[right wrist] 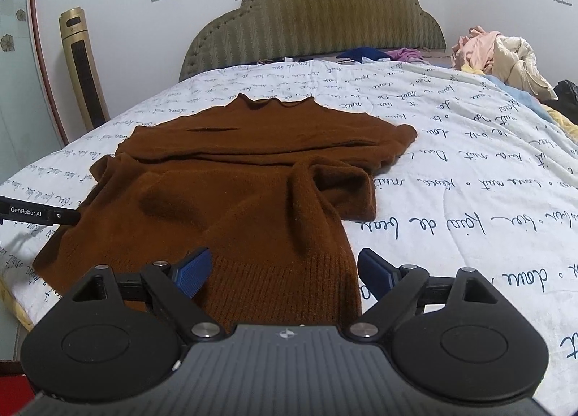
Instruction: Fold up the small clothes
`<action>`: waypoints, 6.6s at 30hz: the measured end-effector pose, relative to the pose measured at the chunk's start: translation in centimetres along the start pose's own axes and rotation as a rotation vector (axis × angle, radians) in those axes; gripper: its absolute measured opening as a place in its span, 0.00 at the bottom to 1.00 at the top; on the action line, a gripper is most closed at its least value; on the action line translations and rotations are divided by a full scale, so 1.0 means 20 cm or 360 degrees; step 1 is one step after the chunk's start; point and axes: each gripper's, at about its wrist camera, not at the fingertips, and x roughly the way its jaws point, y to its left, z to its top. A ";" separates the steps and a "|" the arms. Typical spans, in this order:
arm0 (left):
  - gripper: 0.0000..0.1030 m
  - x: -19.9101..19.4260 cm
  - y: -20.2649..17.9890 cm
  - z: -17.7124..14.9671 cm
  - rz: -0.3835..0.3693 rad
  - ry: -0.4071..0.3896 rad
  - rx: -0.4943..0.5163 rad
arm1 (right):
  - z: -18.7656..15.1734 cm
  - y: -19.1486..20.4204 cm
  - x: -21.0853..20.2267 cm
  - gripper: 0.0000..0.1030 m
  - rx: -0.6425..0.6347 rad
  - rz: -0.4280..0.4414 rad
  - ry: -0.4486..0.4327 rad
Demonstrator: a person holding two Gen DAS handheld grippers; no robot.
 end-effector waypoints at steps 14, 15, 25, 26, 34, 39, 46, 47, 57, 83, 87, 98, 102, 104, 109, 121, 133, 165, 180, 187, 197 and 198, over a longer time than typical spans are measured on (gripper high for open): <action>0.69 -0.05 0.09 -0.13 -0.0484 0.0091 0.0045 | -0.08 -0.10 0.03 0.56 0.0079 0.0059 0.0157; 0.69 -0.04 0.08 -0.14 -0.0519 0.0096 0.0050 | -0.08 -0.10 0.03 0.56 0.0081 0.0064 0.0159; 0.50 0.03 -0.09 -0.13 -0.0594 0.0082 0.0113 | -0.09 -0.04 0.09 0.16 0.0096 0.0134 0.0141; 0.38 0.02 -0.10 -0.13 -0.0588 0.0082 0.0125 | -0.09 -0.03 0.09 0.16 0.0105 0.0159 0.0142; 0.14 -0.07 -0.12 -0.10 -0.0589 0.0058 0.0140 | -0.02 0.03 -0.01 0.15 0.0115 0.0278 0.0030; 0.14 -0.17 -0.11 -0.05 -0.0609 -0.0026 0.0144 | 0.05 0.05 -0.12 0.15 0.0111 0.0349 -0.0062; 0.14 -0.33 -0.04 -0.03 -0.0659 -0.0121 0.0171 | 0.12 0.05 -0.24 0.15 0.0091 0.0449 -0.0139; 0.14 -0.35 -0.02 -0.03 -0.0669 -0.0138 0.0174 | 0.13 0.05 -0.26 0.15 0.0086 0.0463 -0.0149; 0.14 -0.48 0.11 0.05 -0.0716 -0.0226 0.0095 | 0.19 0.00 -0.41 0.15 0.0111 0.0556 -0.0249; 0.14 -0.07 -0.30 0.38 -0.0306 -0.0075 0.0343 | 0.30 0.01 -0.04 0.15 0.0114 0.0279 -0.0217; 0.14 -0.05 -0.31 0.39 -0.0284 -0.0065 0.0334 | 0.31 0.00 -0.03 0.15 0.0121 0.0283 -0.0227; 0.14 -0.03 -0.28 0.48 -0.0242 -0.0106 0.0261 | 0.39 -0.03 0.02 0.15 0.0163 0.0284 -0.0253; 0.14 -0.02 -0.23 0.56 -0.0222 -0.0144 0.0179 | 0.44 -0.06 0.06 0.15 0.0191 0.0273 -0.0271; 0.14 0.00 -0.22 0.60 -0.0213 -0.0153 0.0161 | 0.47 -0.07 0.09 0.15 0.0214 0.0273 -0.0278; 0.14 0.07 -0.23 0.70 -0.0173 -0.0171 0.0162 | 0.54 -0.13 0.19 0.15 0.0261 0.0259 -0.0280; 0.14 0.41 -0.31 0.92 -0.0090 -0.0108 0.0204 | 0.67 -0.27 0.55 0.15 0.0425 0.0240 -0.0198; 0.16 0.83 -0.35 1.01 -0.0087 0.0074 0.0204 | 0.72 -0.37 0.92 0.16 0.0559 0.0193 -0.0033; 0.73 0.85 0.04 1.15 -0.0165 0.0092 -0.0349 | 0.85 -0.43 1.04 0.70 0.0496 0.0205 -0.0031; 0.73 0.50 0.16 0.74 -0.0353 -0.0010 0.0127 | 0.85 0.08 1.07 0.79 0.0034 0.0443 0.0147; 0.27 0.46 0.17 0.54 -0.0451 0.0042 0.0360 | 0.82 0.29 1.14 0.83 -0.0064 0.0496 0.0235; 0.04 0.42 0.33 0.53 -0.0401 0.0084 0.0206 | 0.83 0.38 1.20 0.84 -0.0099 0.0521 0.0274; 0.04 0.43 0.36 0.53 -0.0400 0.0099 0.0187 | 0.84 0.38 1.21 0.84 -0.0073 0.0548 0.0288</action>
